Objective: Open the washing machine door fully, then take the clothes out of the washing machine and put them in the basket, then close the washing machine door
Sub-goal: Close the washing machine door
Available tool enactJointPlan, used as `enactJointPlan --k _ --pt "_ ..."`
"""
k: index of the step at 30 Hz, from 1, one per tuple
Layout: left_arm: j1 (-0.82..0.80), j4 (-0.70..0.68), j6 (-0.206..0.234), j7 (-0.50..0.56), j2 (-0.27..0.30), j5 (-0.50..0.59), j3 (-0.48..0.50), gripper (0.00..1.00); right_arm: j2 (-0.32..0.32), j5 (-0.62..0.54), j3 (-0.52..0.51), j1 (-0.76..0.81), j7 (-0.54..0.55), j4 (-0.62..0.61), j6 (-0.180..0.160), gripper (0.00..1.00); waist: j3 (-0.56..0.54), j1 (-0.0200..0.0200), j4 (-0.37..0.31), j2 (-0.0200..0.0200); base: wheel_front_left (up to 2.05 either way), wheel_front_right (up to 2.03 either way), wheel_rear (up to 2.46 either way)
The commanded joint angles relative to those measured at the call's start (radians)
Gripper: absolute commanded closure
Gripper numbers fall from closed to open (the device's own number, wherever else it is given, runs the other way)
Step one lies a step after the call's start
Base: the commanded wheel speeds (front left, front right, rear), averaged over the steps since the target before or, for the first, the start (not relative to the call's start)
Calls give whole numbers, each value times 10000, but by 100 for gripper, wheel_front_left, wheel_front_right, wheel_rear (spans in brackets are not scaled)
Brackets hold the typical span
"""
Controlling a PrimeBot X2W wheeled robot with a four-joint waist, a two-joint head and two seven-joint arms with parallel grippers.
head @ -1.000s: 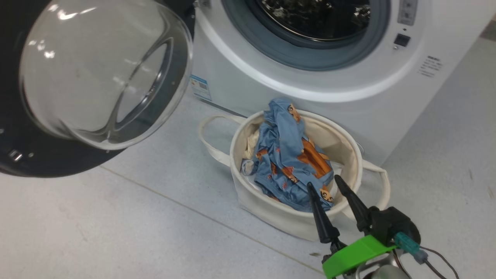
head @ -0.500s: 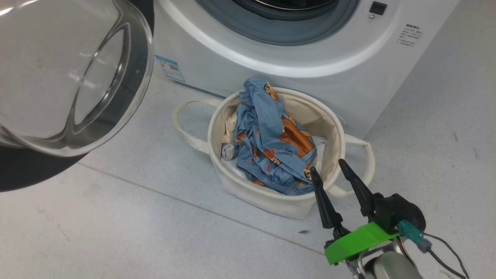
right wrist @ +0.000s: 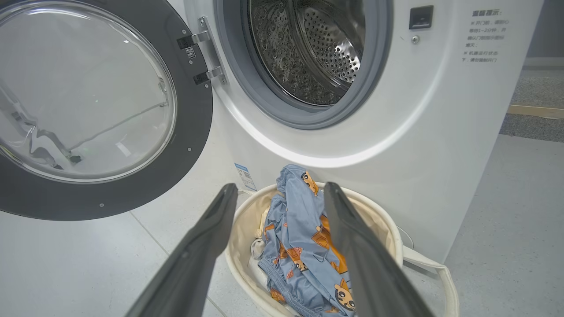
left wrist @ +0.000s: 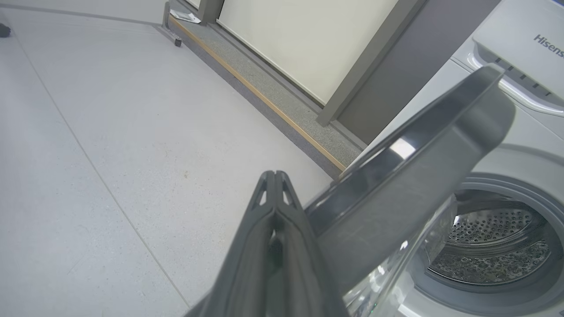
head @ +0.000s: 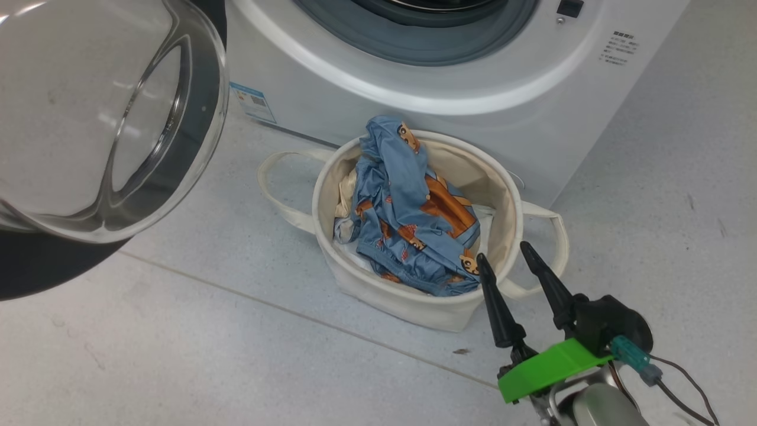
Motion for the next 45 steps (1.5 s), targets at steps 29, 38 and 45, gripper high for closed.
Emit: enactJointPlan --k 29,38,45 --pt "30 -1588 1126 4513 72 -4273 731 92 118 24 198 -165 -122 -212 6 0 -422 0 49 0 0 0 0" --pt "412 -2828 1748 5236 -102 -4500 271 100 122 292 258 -238 -122 -278 6 0 -446 0 -174 0 0 0 0" --pt "208 -3380 1769 5377 -697 -4573 -150 100 123 494 285 -257 -122 -323 6 0 -507 0 -332 0 0 0 0"
